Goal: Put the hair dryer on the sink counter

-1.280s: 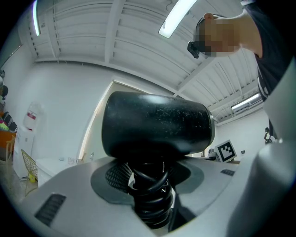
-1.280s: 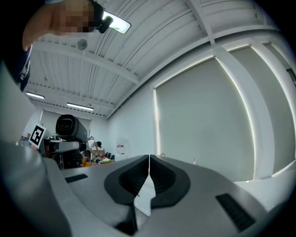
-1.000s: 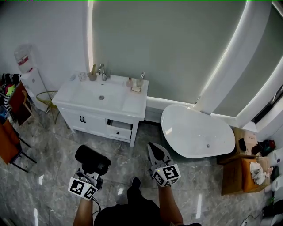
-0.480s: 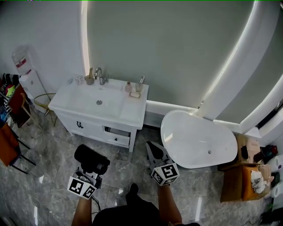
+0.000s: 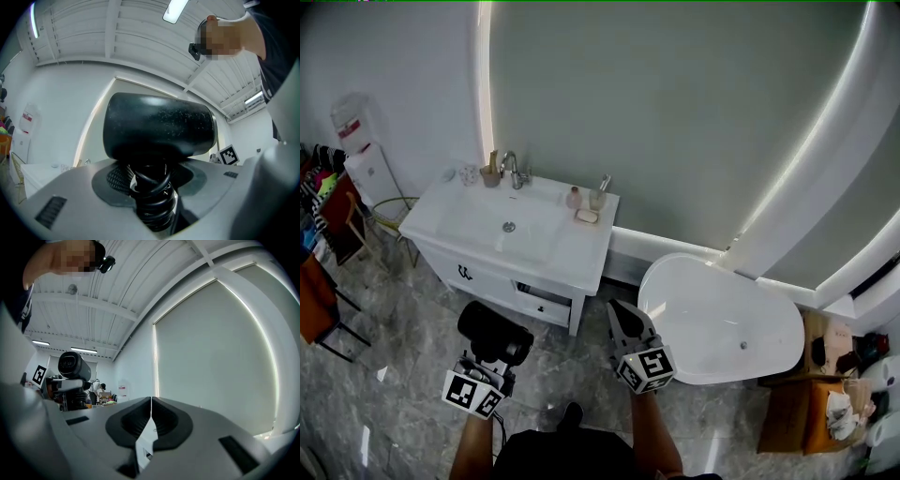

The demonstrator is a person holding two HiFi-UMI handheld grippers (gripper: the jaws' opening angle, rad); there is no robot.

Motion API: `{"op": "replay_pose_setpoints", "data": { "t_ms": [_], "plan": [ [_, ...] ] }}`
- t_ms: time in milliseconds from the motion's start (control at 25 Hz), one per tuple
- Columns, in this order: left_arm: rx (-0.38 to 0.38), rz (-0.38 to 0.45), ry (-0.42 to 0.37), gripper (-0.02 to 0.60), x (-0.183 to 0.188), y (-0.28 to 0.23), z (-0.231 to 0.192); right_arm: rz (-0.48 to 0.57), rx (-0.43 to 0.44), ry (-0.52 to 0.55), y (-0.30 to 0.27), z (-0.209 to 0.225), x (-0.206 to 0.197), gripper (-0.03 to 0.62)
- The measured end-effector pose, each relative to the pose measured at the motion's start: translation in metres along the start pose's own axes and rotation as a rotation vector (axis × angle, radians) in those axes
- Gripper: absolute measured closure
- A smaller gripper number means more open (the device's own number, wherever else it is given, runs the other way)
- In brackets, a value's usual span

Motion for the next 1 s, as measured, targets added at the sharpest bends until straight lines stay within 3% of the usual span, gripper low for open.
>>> {"op": "replay_pose_setpoints", "data": {
  "t_ms": [240, 1000],
  "plan": [
    [0.003, -0.009, 0.0, 0.357, 0.0, -0.025, -0.002, -0.004, 0.011, -0.007, -0.014, 0.019, 0.002, 0.565],
    [-0.034, -0.02, 0.032, 0.357, 0.004, -0.053, -0.038, -0.023, -0.029, 0.003, -0.045, 0.02, 0.004, 0.565]
  ]
}}
Point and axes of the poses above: the fingertips, and each gripper's own axes: y backward along the fingers, z to its right, x out of its top, the point moved 5 cm from there along y, backward along the fingers, and after that the axes turned 8 degrees about y, right-handed, at the moved point
